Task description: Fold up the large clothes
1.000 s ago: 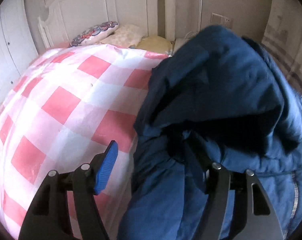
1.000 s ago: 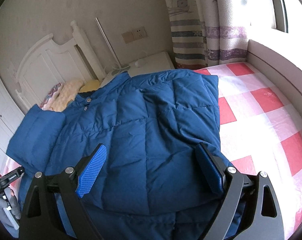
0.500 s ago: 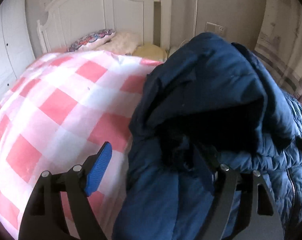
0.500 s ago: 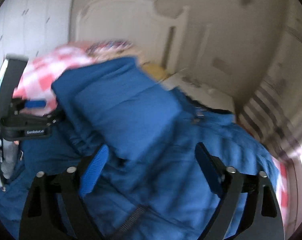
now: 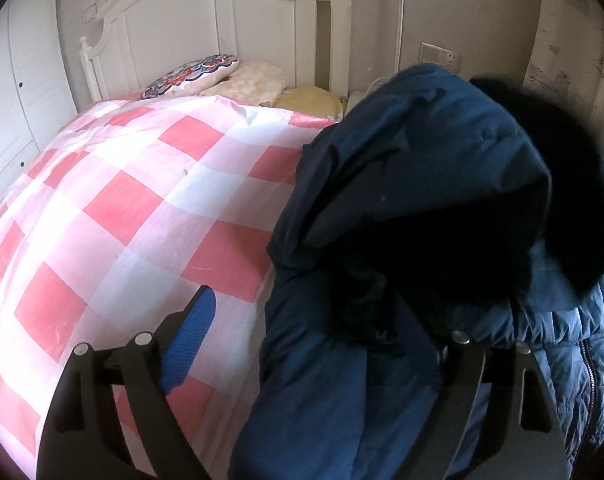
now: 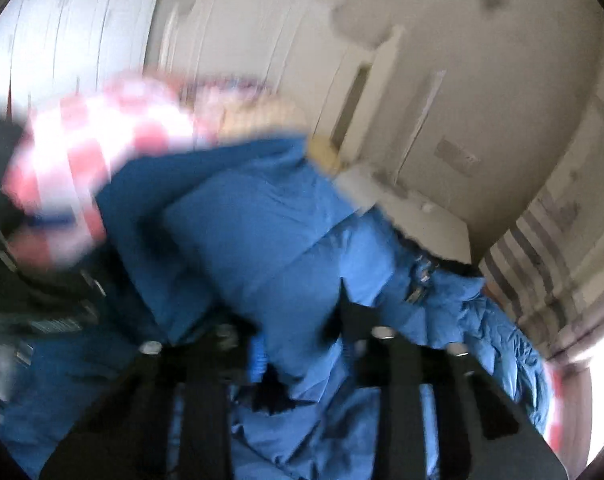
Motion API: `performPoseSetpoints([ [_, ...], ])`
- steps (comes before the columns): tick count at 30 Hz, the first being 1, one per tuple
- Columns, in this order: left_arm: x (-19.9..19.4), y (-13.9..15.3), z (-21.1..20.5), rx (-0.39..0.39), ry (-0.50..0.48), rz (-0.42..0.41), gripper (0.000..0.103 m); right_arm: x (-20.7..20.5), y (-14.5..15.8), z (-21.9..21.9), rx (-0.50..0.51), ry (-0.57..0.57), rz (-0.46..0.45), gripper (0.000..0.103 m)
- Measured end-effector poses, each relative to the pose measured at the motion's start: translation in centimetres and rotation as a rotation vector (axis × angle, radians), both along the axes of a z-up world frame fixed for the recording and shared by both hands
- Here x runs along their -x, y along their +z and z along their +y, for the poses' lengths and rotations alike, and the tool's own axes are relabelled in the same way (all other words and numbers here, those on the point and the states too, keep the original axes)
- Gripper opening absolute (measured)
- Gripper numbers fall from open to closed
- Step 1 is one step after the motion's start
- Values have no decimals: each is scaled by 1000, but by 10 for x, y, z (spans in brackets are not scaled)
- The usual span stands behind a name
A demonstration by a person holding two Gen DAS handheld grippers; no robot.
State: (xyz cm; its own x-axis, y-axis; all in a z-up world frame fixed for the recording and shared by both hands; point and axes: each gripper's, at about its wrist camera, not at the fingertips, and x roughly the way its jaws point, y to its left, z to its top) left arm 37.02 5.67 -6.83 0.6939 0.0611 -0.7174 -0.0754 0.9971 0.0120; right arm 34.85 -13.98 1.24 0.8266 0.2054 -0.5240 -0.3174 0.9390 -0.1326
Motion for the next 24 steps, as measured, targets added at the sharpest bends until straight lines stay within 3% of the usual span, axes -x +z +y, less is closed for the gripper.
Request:
performPoseSetpoints([
  [2,-1,-1,2,2,0,1,89,11,26,-65,-228,-88,-41,23],
  [4,-2,-1,2,2,0,1,89,20,33,-122,-403,-171,-45,22],
  [6,-2,-1,2,3,-1,2,89,21,18,-178,-557,-235,24,22],
  [7,-2,-1,2,4,-1,2,89,20,4,-198,-588,-271,71,22],
  [12,-2,-1,2,2,-2,2,91,13,-73,-228,-657,-323,278,23],
  [14,-2,-1,3,3,-2,4,91,15,-72,-229,-681,-332,277,24],
  [17,-3,-1,4,4,1,6,92,23,-68,-233,-710,-370,313,35],
  [19,-2,0,3,4,0,4,92,44,-65,-238,-734,-445,260,39],
  [21,-3,-1,3,5,1,7,92,68,-48,-244,-672,-548,118,42],
  [24,-3,-1,3,5,1,6,92,71,-21,-231,-566,-491,42,45],
])
